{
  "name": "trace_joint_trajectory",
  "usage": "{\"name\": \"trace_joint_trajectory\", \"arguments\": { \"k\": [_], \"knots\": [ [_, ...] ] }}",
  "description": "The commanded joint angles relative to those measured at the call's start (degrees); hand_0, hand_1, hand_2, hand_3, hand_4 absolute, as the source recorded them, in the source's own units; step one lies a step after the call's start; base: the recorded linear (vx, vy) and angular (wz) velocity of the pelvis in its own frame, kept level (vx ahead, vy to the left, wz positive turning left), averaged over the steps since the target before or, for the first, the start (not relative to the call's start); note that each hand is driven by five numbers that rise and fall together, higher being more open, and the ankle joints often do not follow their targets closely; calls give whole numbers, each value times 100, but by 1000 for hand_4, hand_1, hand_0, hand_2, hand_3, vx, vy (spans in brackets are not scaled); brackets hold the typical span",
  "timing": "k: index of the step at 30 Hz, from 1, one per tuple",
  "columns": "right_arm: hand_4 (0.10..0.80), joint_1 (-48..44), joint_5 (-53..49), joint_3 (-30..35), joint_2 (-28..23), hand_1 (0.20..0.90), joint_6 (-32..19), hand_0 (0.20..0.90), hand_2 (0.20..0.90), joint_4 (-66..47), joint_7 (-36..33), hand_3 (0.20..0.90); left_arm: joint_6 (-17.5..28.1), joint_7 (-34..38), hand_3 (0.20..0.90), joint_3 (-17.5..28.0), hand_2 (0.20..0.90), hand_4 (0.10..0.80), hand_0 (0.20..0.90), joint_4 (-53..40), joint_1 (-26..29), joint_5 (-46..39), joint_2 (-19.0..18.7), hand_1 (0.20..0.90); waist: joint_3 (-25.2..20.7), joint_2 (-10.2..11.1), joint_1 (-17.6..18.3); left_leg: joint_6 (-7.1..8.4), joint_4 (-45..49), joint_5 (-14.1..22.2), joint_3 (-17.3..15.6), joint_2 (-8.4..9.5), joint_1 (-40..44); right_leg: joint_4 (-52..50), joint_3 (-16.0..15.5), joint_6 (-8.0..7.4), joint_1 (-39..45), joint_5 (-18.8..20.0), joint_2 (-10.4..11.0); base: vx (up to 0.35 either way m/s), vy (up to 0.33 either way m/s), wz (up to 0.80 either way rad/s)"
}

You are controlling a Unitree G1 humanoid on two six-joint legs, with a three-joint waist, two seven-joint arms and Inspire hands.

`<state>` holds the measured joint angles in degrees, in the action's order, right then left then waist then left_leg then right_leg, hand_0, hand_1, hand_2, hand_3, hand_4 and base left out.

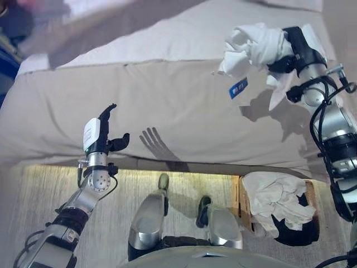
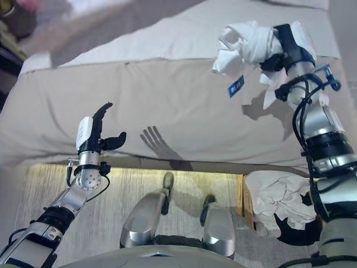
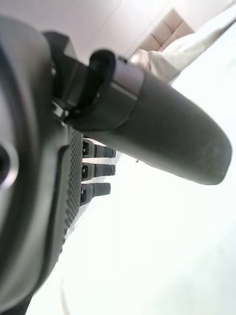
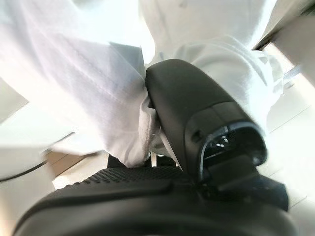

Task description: Pick up the clothes from the bed and place them into the basket

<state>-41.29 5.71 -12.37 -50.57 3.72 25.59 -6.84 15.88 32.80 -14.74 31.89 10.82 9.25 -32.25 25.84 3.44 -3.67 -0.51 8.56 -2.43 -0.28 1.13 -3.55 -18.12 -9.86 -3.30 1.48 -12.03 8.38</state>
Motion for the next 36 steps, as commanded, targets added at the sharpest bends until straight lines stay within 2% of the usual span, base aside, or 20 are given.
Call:
{"name": "trace_joint_trajectory", "arguments": {
  "k": [1,7,16,21,29,33,36],
  "knots": [
    [100,446,70,199,-532,300,-465,300,300,-366,-122,200,277,225,900,122,900,800,900,280,-327,336,141,900,-1418,-74,366,36,287,903,-489,-263,477,484,187,245,-122,582,-403,-21,-15,-32],
    [100,1270,114,764,-677,300,-581,300,300,-188,44,200,304,287,900,225,900,800,900,616,-298,432,201,900,-1730,-56,674,124,-384,667,-660,-391,791,1018,496,77,-25,903,-470,-48,-17,-29],
    [100,2163,-128,1271,-592,300,-692,300,300,263,63,200,511,490,900,309,900,800,900,1014,-128,440,197,900,-1977,-77,995,159,-1182,391,-771,-399,993,1584,897,-100,-63,1309,-570,-75,-29,-23],
    [100,2553,-128,1489,-457,300,-721,300,300,555,119,200,735,749,900,387,900,800,900,883,-176,707,162,900,-2020,-87,1100,172,-1290,389,-904,-383,1029,1878,1025,-180,-96,1537,-571,-44,-17,-11],
    [100,2784,-222,1396,-194,300,-593,300,300,1124,146,200,876,764,900,421,900,800,900,710,-307,765,191,900,-2050,-103,1095,143,-1291,424,-955,-358,1045,1931,1122,-168,-124,1589,-636,-8,-13,-4],
    [100,2681,-491,1320,-68,300,-336,300,300,1854,396,200,905,674,900,358,900,800,900,688,-285,720,214,900,-2086,-96,1040,158,-1315,422,-963,-381,1067,2007,1097,-160,-81,1612,-654,-9,-37,-7],
    [100,2551,-525,1214,58,300,-444,300,300,2543,333,200,897,614,900,245,900,800,900,722,-224,705,221,900,-2092,-90,982,165,-1317,405,-968,-409,1069,2019,1064,-143,-73,1618,-674,-11,-55,1]
  ]
}}
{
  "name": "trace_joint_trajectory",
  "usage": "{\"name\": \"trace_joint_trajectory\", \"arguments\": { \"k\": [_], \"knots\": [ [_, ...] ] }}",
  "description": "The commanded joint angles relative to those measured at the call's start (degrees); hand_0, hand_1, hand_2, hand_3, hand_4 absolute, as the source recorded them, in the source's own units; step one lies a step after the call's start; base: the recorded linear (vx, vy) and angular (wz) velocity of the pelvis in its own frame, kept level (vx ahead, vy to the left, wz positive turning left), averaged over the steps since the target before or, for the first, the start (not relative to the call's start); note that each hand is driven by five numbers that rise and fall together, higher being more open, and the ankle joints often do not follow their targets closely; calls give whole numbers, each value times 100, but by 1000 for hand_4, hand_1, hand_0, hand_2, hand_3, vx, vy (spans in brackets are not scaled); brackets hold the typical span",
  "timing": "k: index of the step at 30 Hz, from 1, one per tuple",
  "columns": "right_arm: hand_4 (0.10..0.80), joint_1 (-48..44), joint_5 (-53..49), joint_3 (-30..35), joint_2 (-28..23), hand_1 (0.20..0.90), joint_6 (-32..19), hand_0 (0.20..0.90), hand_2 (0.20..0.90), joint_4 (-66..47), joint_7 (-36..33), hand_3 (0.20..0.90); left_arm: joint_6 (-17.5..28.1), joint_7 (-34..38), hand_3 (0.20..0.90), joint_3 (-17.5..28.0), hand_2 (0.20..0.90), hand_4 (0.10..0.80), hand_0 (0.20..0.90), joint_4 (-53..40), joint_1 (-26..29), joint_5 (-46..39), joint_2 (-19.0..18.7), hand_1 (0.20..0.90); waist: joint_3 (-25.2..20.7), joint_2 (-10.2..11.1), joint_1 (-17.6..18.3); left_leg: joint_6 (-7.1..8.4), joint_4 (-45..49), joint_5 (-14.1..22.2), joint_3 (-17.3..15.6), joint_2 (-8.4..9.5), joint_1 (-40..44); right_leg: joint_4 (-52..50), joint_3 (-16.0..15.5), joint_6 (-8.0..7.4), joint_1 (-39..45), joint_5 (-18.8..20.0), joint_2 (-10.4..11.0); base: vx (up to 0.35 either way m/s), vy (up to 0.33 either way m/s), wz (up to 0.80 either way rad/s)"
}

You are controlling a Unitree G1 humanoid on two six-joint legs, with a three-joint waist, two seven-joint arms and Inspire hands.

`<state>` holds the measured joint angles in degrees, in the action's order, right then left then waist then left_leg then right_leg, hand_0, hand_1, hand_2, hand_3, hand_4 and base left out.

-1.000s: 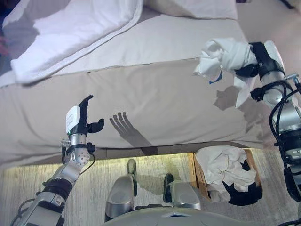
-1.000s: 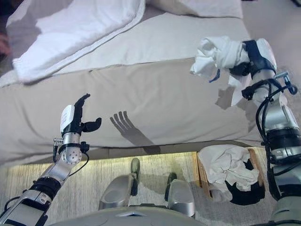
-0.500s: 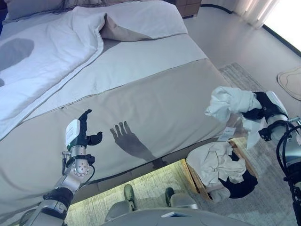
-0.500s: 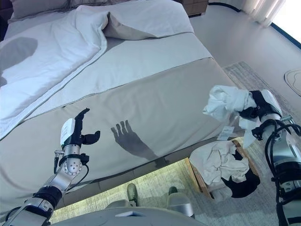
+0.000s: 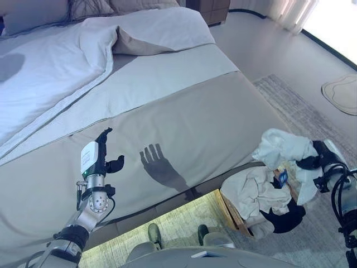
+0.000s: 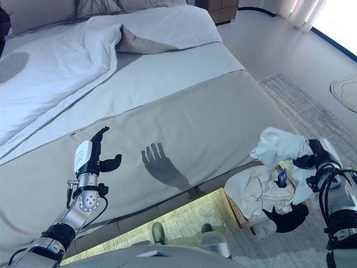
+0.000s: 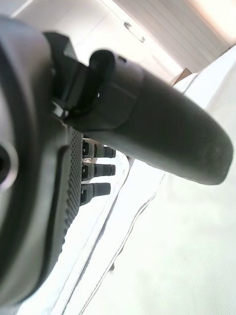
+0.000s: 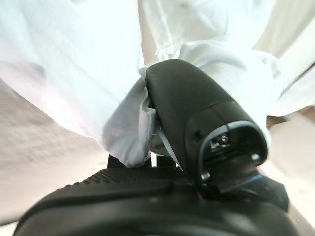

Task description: Pick up the clothes from the bed and place them into the basket

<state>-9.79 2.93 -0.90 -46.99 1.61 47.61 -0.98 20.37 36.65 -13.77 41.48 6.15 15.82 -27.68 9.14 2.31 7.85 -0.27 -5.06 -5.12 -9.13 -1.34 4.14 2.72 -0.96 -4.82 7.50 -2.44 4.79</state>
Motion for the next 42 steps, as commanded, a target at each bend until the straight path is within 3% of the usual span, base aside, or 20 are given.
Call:
{"name": "trace_joint_trajectory", "arguments": {
  "k": [1,15,16,18,32,42],
  "knots": [
    [100,-653,-220,31,-290,300,-203,300,300,441,-252,200,453,220,900,120,900,800,900,-235,267,26,-247,900,-416,22,-180,142,48,669,-81,-166,296,-66,169,14,-677,659,-321,-23,-61,3],
    [100,-1162,-65,-354,-142,300,-44,300,300,1440,-134,200,365,41,900,-280,900,800,900,-112,402,5,-111,900,-397,-144,-226,218,58,615,-20,-212,283,-54,37,55,-648,622,-323,-7,-9,4],
    [207,-1204,-42,-381,-126,392,-64,392,392,1514,-233,307,347,36,900,-326,900,800,900,-98,442,-24,-104,900,-392,-158,-230,220,59,609,-7,-206,275,-61,20,57,-651,617,-318,0,0,0],
    [800,-1272,-30,-396,-122,900,-25,900,900,1578,-349,900,340,30,900,-349,900,800,900,-94,465,-35,-106,900,-384,-173,-236,223,55,606,2,-202,273,-56,5,58,-646,617,-314,4,0,2],
    [800,-1012,-46,-232,-9,900,390,900,900,1456,-299,900,342,61,900,-306,900,800,900,-260,406,-27,-166,900,-364,-231,-191,232,6,576,-1,-193,277,-31,-28,37,-628,640,-270,5,-1,0],
    [800,-910,-110,-204,24,900,287,900,900,1345,-286,900,290,32,900,-254,900,800,900,-290,379,-59,-203,900,-374,-169,-210,210,6,587,16,-178,300,3,-9,38,-583,662,-271,0,0,0]
  ]
}}
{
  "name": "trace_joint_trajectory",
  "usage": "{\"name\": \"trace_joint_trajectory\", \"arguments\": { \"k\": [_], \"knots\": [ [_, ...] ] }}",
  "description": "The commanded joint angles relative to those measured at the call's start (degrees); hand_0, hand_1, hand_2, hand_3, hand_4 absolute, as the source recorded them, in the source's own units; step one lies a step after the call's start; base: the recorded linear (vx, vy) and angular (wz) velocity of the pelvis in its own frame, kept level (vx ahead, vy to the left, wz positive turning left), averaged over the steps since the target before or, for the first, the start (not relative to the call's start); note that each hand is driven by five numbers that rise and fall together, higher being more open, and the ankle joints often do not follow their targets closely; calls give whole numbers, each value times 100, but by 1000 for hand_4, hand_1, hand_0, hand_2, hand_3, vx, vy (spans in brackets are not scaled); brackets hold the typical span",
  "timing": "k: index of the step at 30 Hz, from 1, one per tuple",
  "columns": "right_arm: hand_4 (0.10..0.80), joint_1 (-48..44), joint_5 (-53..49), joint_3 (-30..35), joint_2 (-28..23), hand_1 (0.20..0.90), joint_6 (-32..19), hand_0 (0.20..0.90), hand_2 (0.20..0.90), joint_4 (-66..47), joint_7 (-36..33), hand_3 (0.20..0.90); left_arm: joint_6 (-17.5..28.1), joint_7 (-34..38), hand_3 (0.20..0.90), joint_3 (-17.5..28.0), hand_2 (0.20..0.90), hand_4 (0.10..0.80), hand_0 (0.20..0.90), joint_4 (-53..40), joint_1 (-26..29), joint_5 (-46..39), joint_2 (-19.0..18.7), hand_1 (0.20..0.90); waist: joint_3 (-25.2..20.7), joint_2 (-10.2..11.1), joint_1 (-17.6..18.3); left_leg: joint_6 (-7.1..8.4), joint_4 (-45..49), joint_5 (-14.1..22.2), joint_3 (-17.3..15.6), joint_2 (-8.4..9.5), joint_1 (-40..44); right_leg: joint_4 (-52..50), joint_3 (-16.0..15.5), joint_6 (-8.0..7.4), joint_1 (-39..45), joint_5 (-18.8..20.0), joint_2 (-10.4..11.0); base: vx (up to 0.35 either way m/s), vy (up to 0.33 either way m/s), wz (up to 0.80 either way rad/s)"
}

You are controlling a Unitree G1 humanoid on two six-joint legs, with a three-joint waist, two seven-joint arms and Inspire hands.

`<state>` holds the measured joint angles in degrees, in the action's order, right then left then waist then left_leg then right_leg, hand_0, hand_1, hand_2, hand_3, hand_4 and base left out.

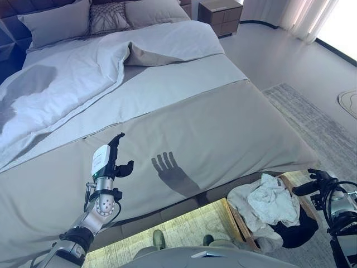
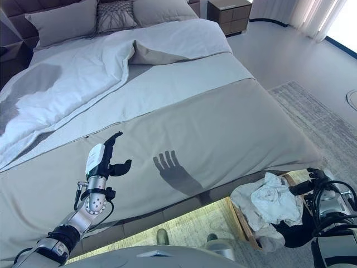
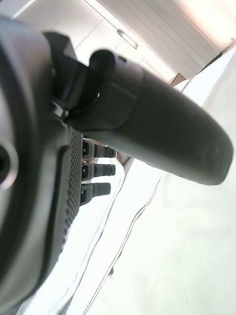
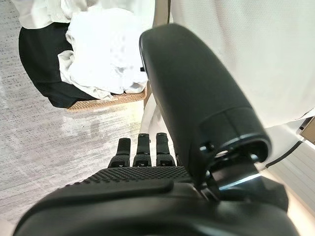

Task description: Pick up the clothes from the bed and place them into the basket

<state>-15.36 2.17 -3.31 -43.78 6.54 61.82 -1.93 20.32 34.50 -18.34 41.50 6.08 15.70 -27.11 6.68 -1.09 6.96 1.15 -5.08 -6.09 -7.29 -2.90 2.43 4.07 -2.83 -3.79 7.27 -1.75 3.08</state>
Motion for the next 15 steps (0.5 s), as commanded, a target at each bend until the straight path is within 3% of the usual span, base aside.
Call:
{"name": "trace_joint_trajectory", "arguments": {
  "k": [1,5,10,15],
  "knots": [
    [800,-360,-49,24,-280,900,-241,900,900,-89,-193,900,270,238,900,202,900,800,900,-309,390,-68,-270,900,-130,176,-132,70,8,685,-164,-24,473,-127,176,-66,-550,593,-100,0,0,0],
    [800,-366,-60,-32,-259,900,-422,900,900,-395,-186,900,262,256,900,253,900,800,900,-284,352,-56,-250,900,-132,195,-143,76,8,679,-152,-28,480,-124,167,-63,-536,593,-97,0,0,0],
    [800,-307,174,-167,-114,900,-760,900,900,-1513,-669,900,178,279,900,323,900,800,900,-315,271,-37,-163,900,-124,190,-151,78,8,672,-111,-20,475,-135,143,-48,-513,568,-96,0,0,0],
    [800,-39,1473,-392,61,900,-865,900,900,-2681,-1268,900,94,259,900,430,900,800,900,-336,162,-33,-38,900,-113,145,-156,73,8,661,-57,17,438,-169,98,-57,-520,526,-79,-2,4,1]
  ]
}}
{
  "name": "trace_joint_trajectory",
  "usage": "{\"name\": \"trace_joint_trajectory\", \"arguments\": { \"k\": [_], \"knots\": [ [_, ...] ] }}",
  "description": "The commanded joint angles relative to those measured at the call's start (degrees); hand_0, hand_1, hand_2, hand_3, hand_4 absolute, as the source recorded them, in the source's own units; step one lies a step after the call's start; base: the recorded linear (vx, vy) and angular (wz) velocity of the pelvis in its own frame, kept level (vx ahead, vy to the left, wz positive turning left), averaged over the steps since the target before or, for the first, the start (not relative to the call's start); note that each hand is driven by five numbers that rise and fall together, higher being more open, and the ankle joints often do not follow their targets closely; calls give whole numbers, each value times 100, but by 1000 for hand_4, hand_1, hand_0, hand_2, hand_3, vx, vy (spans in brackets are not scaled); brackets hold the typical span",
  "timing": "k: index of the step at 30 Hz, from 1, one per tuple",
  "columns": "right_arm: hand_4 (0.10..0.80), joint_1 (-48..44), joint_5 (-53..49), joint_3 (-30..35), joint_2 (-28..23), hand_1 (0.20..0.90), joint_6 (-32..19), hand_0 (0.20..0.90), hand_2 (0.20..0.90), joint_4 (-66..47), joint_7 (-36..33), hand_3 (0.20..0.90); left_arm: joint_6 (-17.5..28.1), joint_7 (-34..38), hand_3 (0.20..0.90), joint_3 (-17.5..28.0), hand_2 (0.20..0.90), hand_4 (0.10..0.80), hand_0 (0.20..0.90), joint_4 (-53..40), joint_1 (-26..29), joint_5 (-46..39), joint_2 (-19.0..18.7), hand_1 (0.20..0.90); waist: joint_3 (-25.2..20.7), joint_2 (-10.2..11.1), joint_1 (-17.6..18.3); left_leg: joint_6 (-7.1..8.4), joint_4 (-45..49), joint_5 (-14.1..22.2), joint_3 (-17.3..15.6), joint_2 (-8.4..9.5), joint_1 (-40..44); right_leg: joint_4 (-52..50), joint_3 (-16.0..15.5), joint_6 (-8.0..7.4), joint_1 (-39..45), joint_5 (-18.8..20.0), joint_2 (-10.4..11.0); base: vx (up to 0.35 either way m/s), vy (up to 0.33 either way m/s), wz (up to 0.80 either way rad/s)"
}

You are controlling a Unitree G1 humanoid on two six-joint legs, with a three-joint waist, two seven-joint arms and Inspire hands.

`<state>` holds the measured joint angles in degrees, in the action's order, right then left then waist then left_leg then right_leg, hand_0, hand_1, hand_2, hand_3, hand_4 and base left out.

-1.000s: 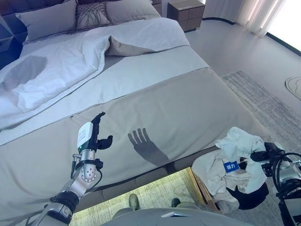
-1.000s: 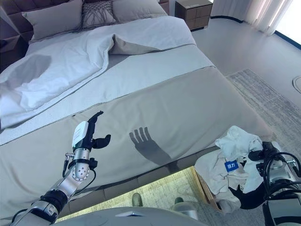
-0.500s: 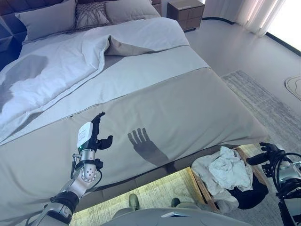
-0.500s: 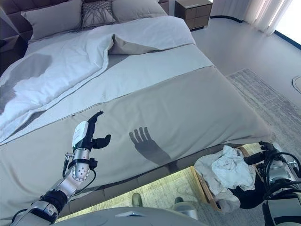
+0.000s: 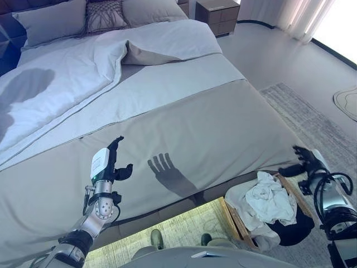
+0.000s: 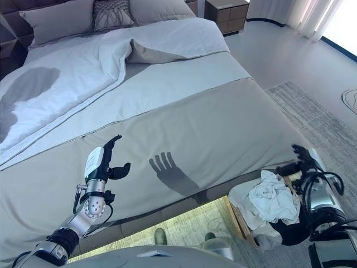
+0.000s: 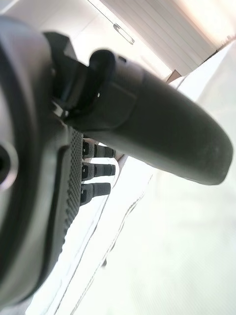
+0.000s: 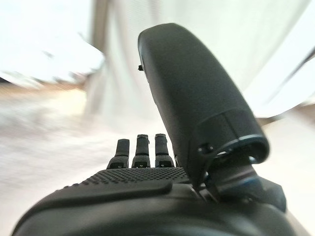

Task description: Pick up the clothes from the bed and place them into the basket

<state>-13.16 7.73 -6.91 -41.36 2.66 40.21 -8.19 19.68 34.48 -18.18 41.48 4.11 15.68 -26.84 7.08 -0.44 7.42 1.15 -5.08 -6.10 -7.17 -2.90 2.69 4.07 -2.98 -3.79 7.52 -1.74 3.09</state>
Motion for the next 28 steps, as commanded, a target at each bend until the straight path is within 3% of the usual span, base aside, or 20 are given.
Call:
{"name": "trace_joint_trajectory", "arguments": {
  "k": [1,12,28],
  "knots": [
    [800,-224,1226,-120,-176,900,-531,900,900,-646,-755,900,121,229,900,423,900,800,900,-326,353,-18,-33,900,-150,73,-222,68,8,662,-54,28,404,-167,84,-58,-539,515,-68,-11,17,10],
    [800,187,2803,-742,143,900,-518,900,900,-1504,-1177,900,-33,-166,900,530,900,800,900,-253,62,-80,124,900,-147,57,-475,5,19,651,123,112,393,-149,-211,-63,-382,409,26,15,6,11],
    [800,943,2610,-878,705,900,-444,900,900,-1680,-1352,900,111,-580,900,624,900,800,900,-680,-338,-124,44,900,-1,86,-642,-78,27,596,454,186,397,-257,-446,-15,-223,282,13,31,-16,11]
  ]
}}
